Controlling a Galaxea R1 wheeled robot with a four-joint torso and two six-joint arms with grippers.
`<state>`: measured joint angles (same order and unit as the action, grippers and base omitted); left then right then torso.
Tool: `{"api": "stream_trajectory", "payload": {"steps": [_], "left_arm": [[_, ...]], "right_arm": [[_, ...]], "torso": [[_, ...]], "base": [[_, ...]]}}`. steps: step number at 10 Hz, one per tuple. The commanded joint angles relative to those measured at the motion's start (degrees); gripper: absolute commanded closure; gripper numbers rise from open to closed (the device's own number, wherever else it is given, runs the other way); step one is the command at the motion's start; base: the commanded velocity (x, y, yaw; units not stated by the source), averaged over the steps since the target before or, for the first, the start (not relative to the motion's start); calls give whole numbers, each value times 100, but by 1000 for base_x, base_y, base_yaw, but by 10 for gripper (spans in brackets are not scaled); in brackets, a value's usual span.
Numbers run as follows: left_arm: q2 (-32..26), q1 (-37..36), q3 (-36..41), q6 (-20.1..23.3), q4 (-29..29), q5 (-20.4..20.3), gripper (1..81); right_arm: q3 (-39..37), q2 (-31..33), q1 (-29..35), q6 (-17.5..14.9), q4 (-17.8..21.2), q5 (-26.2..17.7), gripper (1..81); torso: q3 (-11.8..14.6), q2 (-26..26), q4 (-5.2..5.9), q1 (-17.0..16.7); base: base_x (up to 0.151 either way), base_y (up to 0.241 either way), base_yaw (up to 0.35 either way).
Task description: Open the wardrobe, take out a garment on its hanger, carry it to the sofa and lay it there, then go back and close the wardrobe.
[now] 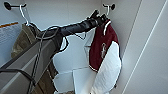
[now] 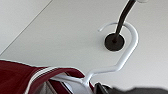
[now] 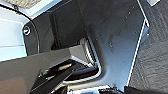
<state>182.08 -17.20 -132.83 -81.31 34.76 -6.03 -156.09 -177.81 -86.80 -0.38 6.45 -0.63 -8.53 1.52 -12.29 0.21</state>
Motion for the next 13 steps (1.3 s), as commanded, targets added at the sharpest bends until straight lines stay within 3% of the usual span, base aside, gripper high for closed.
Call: {"api": "stream_trajectory", "payload": {"steps": [1, 5, 12, 13], "left_arm": [[292, -1158, 160, -25, -101, 32, 811], [292, -1026, 117, -69, -109, 102, 811], [292, -929, -394, -553, -101, 182, 811], [292, -929, -384, -561, -109, 182, 10]], "right_arm": [[18, -55, 193, 3, 85, -376, 10], [18, -55, 184, 3, 93, -376, 10], [18, -55, 184, 3, 93, -368, 10], [18, -55, 176, 3, 93, -376, 10]], "torso": [[0, 0, 0, 0], [0, 0, 0, 0], [0, 0, 0, 0], [0, 0, 0, 0]], "base": [[0, 0, 0], [0, 0, 0], [0, 0, 0], [0, 0, 0]]}}
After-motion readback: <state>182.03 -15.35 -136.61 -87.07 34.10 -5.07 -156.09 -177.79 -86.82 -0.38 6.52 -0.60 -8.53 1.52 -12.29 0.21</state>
